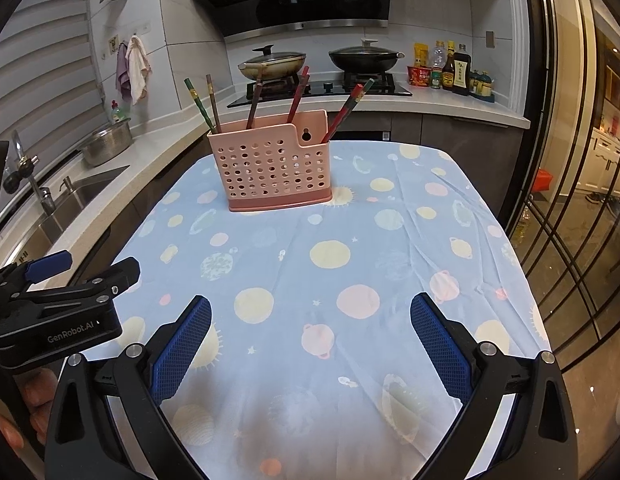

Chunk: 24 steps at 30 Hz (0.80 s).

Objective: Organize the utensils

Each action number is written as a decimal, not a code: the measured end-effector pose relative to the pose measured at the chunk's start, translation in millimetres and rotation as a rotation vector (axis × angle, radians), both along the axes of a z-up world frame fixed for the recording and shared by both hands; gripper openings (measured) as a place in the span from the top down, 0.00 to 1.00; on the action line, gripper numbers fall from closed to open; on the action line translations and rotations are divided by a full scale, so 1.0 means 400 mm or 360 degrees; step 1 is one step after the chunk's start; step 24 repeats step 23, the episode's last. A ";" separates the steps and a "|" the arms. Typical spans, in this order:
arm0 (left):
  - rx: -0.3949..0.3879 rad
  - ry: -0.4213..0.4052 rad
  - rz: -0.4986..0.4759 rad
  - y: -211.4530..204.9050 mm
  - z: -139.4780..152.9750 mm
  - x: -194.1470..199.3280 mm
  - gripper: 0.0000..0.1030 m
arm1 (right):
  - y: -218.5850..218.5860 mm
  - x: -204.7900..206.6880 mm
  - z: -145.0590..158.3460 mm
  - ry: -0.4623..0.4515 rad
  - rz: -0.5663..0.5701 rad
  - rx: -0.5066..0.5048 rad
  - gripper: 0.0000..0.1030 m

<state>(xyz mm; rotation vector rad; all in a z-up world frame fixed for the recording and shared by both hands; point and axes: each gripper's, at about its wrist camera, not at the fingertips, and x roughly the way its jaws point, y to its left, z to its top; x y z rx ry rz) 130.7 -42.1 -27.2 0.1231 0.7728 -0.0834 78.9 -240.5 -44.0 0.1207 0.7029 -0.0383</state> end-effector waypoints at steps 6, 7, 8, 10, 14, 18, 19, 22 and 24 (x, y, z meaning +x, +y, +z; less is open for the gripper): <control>0.0006 -0.0002 0.0014 0.006 -0.001 0.006 0.07 | -0.011 0.010 0.003 -0.0003 -0.0014 -0.0003 0.07; 0.0007 -0.0002 0.0015 0.006 -0.002 0.007 0.07 | -0.012 0.010 0.003 -0.0005 -0.0015 -0.0001 0.07; 0.0011 -0.0003 0.0017 0.006 -0.002 0.008 0.07 | -0.013 0.013 0.004 -0.0005 -0.0013 -0.0001 0.07; 0.0016 -0.0004 0.0018 0.005 -0.002 0.009 0.07 | -0.014 0.016 0.004 -0.0006 -0.0012 -0.0004 0.07; 0.0016 -0.0014 0.0023 0.006 0.001 0.012 0.07 | -0.014 0.021 0.007 -0.0012 -0.0014 -0.0004 0.07; 0.0033 -0.0038 0.0036 0.003 0.006 0.016 0.07 | -0.015 0.024 0.007 -0.0016 -0.0024 -0.0011 0.07; 0.0030 -0.0039 0.0035 0.004 0.006 0.018 0.07 | -0.014 0.023 0.008 -0.0016 -0.0026 -0.0011 0.07; 0.0020 -0.0036 0.0026 0.005 0.006 0.022 0.07 | -0.015 0.024 0.009 -0.0017 -0.0026 -0.0011 0.07; 0.0014 -0.0033 0.0020 0.005 0.006 0.023 0.07 | -0.015 0.024 0.009 -0.0018 -0.0026 -0.0012 0.07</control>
